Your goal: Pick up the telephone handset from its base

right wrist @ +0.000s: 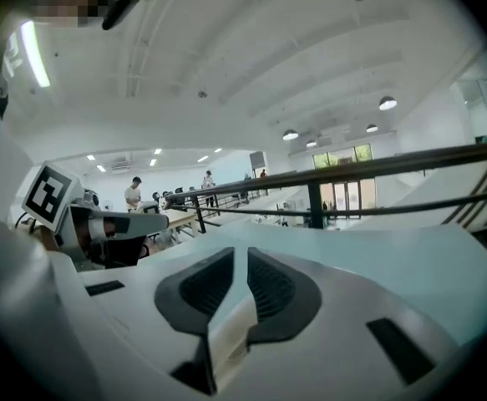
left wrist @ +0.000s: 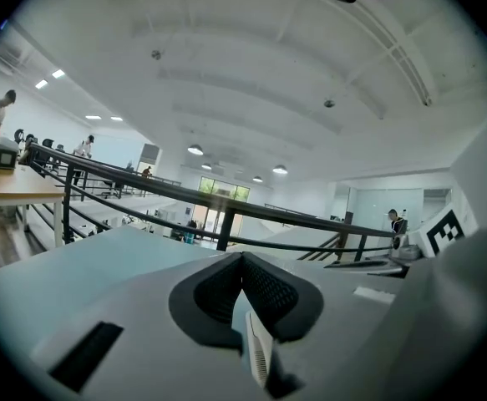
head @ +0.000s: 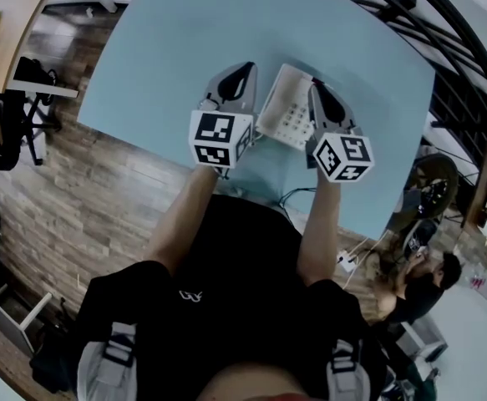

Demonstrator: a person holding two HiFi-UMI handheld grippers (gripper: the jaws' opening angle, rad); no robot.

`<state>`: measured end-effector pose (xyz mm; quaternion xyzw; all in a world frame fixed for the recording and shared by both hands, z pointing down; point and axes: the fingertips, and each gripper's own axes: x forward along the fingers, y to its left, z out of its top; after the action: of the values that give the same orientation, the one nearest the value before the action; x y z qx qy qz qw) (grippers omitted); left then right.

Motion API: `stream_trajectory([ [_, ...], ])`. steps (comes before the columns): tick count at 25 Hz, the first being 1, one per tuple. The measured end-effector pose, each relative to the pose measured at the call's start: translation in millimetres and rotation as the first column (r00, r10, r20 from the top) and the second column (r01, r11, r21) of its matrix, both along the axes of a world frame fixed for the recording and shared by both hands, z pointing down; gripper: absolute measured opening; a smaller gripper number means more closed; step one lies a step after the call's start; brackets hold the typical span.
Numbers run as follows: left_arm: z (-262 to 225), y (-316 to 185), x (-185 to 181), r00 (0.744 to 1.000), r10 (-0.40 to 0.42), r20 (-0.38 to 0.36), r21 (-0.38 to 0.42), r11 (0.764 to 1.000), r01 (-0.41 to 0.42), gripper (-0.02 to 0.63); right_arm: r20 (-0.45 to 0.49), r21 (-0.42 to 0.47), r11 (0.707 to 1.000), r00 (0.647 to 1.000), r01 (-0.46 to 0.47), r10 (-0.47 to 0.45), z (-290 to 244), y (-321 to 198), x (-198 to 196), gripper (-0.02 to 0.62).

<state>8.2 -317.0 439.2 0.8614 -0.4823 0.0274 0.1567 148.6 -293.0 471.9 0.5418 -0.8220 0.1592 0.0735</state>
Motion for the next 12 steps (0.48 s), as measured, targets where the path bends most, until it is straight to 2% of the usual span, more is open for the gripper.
stream_trajectory([
  [2,7,1,2,1.0,0.0,0.005,-0.015,1.0,0.0,0.0,0.045,-0.103,0.994,0.998,0.04,-0.035,30,1,-2,0.135],
  [5,18,4,8,1.0,-0.004,0.019,-0.041,0.999,0.005,0.0,0.116,-0.252,0.962,0.99,0.107,-0.08,77,7,-5,0.168],
  [8,28,8,10,1.0,-0.01,0.028,-0.064,0.998,0.011,0.0,0.206,-0.377,0.915,0.976,0.146,-0.07,117,12,-7,0.201],
  [10,33,10,8,0.999,-0.016,0.032,-0.077,0.997,0.019,0.0,0.287,-0.436,0.885,0.957,0.164,-0.036,135,15,-9,0.218],
  [12,37,12,7,0.999,-0.024,0.037,-0.088,0.996,0.027,0.0,0.362,-0.456,0.869,0.932,0.191,-0.016,138,17,-12,0.218],
])
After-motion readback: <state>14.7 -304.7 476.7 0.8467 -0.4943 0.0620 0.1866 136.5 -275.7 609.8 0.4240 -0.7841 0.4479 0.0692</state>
